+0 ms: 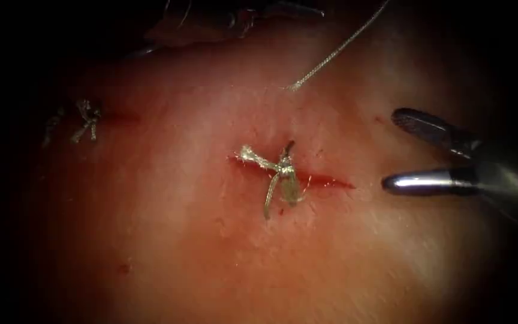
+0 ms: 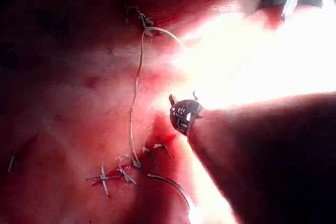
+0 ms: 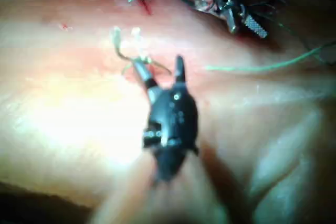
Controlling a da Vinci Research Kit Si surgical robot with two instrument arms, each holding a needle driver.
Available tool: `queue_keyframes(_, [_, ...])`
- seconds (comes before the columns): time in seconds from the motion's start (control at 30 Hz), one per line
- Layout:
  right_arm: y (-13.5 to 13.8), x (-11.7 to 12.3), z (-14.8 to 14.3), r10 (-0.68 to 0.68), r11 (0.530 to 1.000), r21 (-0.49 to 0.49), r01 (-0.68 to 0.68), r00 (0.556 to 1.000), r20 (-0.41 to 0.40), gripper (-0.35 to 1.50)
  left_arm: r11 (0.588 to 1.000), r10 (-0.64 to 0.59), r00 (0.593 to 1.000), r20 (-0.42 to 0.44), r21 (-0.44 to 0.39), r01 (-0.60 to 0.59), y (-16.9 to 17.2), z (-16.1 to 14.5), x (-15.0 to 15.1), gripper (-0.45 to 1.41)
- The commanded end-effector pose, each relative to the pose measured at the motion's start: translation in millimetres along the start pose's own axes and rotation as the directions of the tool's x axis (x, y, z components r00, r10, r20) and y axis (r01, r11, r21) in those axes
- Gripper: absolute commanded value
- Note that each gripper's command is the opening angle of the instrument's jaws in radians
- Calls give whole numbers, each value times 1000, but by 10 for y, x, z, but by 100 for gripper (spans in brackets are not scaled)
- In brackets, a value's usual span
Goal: Wound Closure
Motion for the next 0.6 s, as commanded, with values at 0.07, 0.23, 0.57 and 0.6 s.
queue_keyframes(0.07, [1, -4, 8, -1, 1000, 2, 1, 1000, -2, 148, 1000, 11, 1000, 0, 20, -11, -3, 0, -2, 116])
queue_keyframes(0.23, [1, -5, 9, -2, 1000, 2, 2, 1000, -2, 148, 999, 42, 997, 68, -35, -40, 19, -32, -17, 119])
queue_keyframes(0.57, [0, -6, 7, -3, 1000, 3, 3, 1000, -2, 148, 948, 318, 937, 145, -80, -309, 181, -24, -61, 98])
queue_keyframes(0.6, [0, -6, 7, -3, 1000, 3, 3, 1000, -2, 148, 940, 339, 929, 149, -82, -330, 195, -19, -65, 94])
